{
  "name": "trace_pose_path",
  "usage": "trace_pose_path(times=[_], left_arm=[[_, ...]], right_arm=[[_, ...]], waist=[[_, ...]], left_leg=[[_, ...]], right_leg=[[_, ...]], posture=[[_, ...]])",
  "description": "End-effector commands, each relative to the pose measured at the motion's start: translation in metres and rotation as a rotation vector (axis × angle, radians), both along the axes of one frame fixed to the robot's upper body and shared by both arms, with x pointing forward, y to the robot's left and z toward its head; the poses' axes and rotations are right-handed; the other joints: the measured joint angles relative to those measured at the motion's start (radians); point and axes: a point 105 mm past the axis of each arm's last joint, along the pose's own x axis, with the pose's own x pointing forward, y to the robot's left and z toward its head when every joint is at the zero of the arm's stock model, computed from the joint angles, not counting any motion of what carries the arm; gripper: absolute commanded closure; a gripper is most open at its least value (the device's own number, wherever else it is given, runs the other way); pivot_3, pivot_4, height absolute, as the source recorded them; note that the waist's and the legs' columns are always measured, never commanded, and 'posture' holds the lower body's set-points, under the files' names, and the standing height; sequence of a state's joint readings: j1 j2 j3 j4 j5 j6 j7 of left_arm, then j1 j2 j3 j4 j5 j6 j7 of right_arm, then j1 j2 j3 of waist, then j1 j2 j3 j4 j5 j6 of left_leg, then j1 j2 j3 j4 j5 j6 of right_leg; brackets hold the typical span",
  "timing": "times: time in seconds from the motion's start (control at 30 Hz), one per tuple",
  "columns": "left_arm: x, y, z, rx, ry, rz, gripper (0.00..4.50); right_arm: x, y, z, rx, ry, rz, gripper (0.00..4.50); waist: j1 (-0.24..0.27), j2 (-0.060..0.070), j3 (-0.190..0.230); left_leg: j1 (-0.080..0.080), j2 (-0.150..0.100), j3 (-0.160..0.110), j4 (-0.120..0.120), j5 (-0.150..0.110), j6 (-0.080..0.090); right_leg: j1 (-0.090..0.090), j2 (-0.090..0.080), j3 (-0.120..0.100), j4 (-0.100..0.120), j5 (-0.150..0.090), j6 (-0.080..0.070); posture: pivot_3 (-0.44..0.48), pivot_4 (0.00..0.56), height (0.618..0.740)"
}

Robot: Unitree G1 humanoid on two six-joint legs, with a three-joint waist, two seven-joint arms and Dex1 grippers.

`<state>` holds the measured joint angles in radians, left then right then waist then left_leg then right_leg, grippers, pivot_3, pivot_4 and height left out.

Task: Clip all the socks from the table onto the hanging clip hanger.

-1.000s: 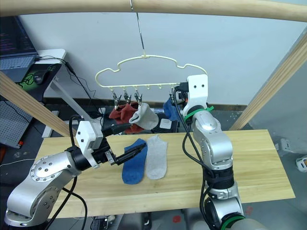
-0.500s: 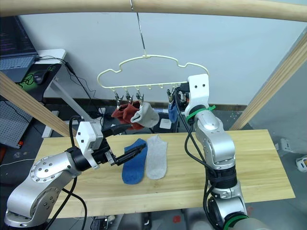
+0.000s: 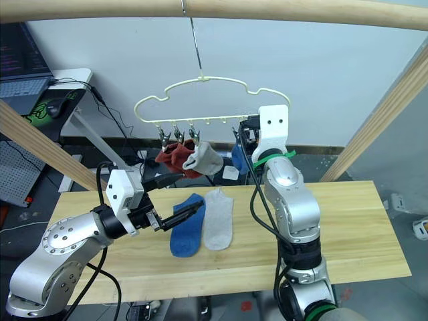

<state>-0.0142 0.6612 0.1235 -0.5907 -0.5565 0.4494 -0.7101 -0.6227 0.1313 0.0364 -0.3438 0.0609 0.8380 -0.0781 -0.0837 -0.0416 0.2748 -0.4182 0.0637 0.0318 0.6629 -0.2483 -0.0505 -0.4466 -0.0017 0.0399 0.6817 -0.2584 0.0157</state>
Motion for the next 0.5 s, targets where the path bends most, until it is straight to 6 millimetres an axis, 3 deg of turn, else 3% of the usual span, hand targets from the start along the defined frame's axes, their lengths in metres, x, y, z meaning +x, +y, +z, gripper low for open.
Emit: trace_pose_path(times=[0.03, 0.5], left_arm=[[-0.002, -0.001, 0.009, -0.004, -0.038, -0.012, 0.0], [-0.002, -0.001, 0.009, -0.001, -0.038, -0.011, 0.0]], right_arm=[[-0.006, -0.001, 0.015, 0.044, -0.047, -0.03, 1.76], [-0.004, 0.008, 0.018, 0.15, -0.017, 0.018, 1.76]], waist=[[0.0, 0.0, 0.0], [0.0, 0.0, 0.0]], left_leg=[[0.0, 0.0, 0.0, 0.0, 0.0, 0.0], [0.0, 0.0, 0.0, 0.0, 0.0, 0.0]], right_leg=[[0.0, 0.0, 0.0, 0.0, 0.0, 0.0], [0.0, 0.0, 0.0, 0.0, 0.0, 0.0]], posture=[[-0.095, 0.238, 0.735], [-0.088, 0.238, 0.735]])
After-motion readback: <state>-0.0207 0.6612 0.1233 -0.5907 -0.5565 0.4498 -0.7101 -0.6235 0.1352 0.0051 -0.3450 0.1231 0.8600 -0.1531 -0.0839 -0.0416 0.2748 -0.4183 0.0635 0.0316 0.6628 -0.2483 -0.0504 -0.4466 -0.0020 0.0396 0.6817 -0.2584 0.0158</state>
